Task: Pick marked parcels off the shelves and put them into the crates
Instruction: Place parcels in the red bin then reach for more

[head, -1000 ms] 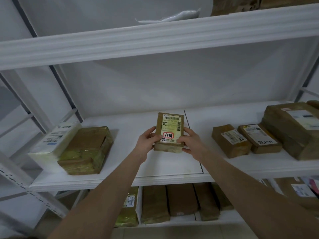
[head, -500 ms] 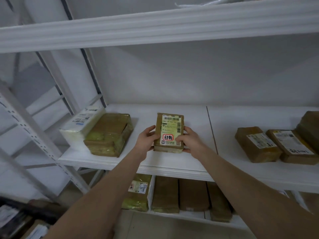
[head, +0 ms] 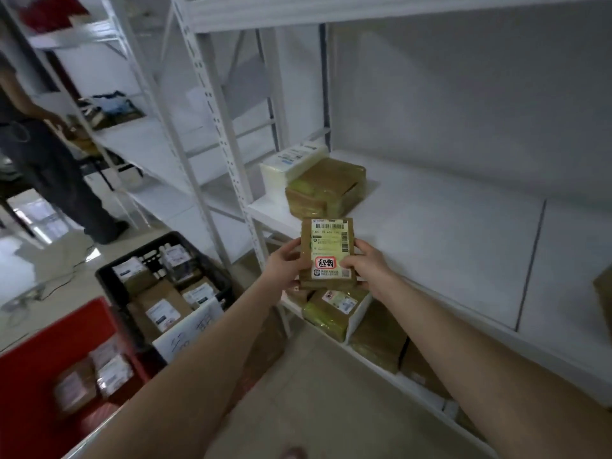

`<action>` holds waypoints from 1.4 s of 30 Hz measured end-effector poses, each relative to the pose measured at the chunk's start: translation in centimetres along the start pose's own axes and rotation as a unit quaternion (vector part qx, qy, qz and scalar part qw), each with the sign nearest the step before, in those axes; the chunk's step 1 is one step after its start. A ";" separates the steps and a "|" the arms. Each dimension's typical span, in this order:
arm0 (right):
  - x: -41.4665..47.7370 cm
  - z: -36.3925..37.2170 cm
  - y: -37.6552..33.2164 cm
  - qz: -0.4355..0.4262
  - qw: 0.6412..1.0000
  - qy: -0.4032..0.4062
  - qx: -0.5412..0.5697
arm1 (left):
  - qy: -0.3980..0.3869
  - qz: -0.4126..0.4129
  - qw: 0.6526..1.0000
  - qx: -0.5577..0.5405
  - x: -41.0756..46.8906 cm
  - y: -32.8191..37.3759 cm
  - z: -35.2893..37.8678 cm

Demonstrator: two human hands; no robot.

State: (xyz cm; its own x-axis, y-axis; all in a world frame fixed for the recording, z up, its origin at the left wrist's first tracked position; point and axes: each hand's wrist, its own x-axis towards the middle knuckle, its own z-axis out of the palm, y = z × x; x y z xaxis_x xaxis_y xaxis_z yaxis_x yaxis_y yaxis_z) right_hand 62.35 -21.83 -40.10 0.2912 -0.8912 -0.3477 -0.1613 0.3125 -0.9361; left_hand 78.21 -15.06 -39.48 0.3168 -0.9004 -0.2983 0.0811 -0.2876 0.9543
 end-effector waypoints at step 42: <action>5.9 76.1 26.6 0.165 0.857 -0.364 -0.325 | 0.386 -0.259 0.881 -0.086 -4.5 -35.7 -65.5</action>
State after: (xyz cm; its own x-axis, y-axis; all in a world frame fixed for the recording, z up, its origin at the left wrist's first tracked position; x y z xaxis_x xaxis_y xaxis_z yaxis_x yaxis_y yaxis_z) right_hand 131.56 6.24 -71.02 0.6021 -0.2747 -0.7497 -0.7700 0.0486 -0.6362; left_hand 135.76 20.61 -71.02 0.7382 -0.1533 -0.6569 0.5250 -0.4809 0.7022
